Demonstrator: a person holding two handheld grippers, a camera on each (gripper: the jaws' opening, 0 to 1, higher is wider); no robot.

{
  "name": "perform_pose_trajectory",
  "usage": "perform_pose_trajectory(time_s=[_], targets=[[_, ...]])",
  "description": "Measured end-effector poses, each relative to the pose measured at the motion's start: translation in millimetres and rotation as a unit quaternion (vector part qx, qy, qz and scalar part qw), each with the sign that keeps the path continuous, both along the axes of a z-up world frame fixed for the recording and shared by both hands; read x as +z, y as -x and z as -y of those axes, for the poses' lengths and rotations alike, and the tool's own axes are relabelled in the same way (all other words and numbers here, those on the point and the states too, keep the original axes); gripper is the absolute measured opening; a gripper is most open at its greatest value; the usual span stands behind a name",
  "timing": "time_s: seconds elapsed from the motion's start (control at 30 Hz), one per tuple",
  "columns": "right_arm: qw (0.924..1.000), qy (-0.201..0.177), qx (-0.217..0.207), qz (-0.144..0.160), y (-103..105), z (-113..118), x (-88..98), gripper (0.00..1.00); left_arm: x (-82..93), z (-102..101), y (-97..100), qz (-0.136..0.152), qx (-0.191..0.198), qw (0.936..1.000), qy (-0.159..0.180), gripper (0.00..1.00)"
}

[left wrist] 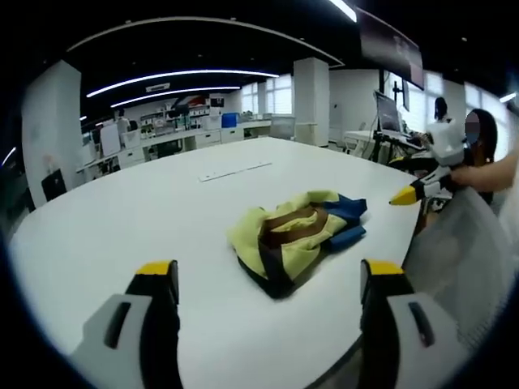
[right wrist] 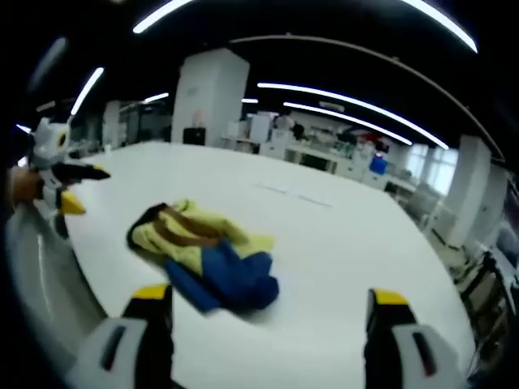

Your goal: Fold the garment on the visible template until the final outline fits inside the template.

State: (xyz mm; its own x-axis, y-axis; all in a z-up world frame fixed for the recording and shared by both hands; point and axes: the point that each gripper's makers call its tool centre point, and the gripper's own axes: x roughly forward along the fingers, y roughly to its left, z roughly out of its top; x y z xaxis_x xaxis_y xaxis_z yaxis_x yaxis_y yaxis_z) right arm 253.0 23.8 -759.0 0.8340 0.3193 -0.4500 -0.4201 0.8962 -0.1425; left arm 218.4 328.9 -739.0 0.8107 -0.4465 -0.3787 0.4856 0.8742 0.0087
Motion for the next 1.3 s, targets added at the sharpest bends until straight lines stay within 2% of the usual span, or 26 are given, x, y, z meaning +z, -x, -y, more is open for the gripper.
perform_pose_trajectory(time_s=[0.23,0.33,0.47,0.57,0.67,0.73,0.9,1.03,1.2,1.3], targets=[[0.9999,0.006,-0.012,-0.011,1.2,4.8,-3.2,0.99,-5.1,3.1,-2.0,-0.005,-0.003,1.0,-0.007,0.89],[0.9996,0.005,-0.018,-0.02,1.7,6.9,-6.3,0.99,-12.0,4.7,-1.4,-0.025,-0.002,0.9997,-0.007,0.9],[0.999,0.025,-0.005,-0.036,2.7,2.1,-14.1,0.99,-14.8,3.8,-0.3,-0.032,-0.001,0.9995,-0.006,0.89],[0.9988,0.039,0.003,-0.029,3.3,-0.5,-11.3,0.99,-16.6,4.7,0.6,-0.038,-0.004,0.9993,-0.008,0.89],[0.9981,0.046,0.012,-0.039,6.3,-1.9,-16.6,0.99,-18.2,6.2,3.8,-0.042,-0.007,0.999,-0.012,0.89],[0.9975,0.051,0.014,-0.047,7.4,-2.3,-20.2,0.99,-16.8,6.7,4.3,-0.039,-0.007,0.9991,-0.015,0.89],[0.9973,0.055,0.016,-0.046,9.6,-2.3,-19.2,0.99,-15.4,10.5,5.9,-0.037,-0.014,0.9991,-0.012,0.89],[0.9971,0.055,0.019,-0.048,10.8,-3.1,-19.6,0.99,-15.0,8.7,4.2,-0.039,-0.016,0.9991,0.0,0.9],[0.9981,0.043,0.016,-0.041,11.4,-2.0,-15.3,0.99,-8.0,12.3,4.5,-0.027,-0.02,0.9992,0.021,0.91],[0.9973,0.044,0.003,-0.06,11.7,5.4,-22.0,0.99,-8.2,15.2,5.1,-0.025,-0.027,0.9992,0.018,0.91]])
